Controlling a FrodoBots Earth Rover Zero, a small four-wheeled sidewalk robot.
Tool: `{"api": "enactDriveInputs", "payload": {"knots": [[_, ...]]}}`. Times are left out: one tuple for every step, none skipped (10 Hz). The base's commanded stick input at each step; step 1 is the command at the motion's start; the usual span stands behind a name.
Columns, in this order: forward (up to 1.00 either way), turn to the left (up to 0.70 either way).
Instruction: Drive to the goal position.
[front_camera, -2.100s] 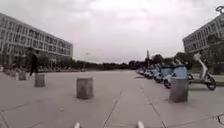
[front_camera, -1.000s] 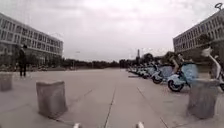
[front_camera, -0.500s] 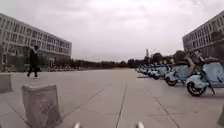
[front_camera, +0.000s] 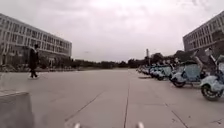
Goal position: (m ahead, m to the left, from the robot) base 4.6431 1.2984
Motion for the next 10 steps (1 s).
{"api": "enactDriveInputs", "payload": {"knots": [[0.85, 0.00], [0.85, 0.00], [0.85, 0.00], [0.85, 0.03], [0.85, 0.22], [0.85, 0.34], [0.85, 0.19], [0.85, 0.00], [0.85, 0.00], [0.85, 0.00]]}}
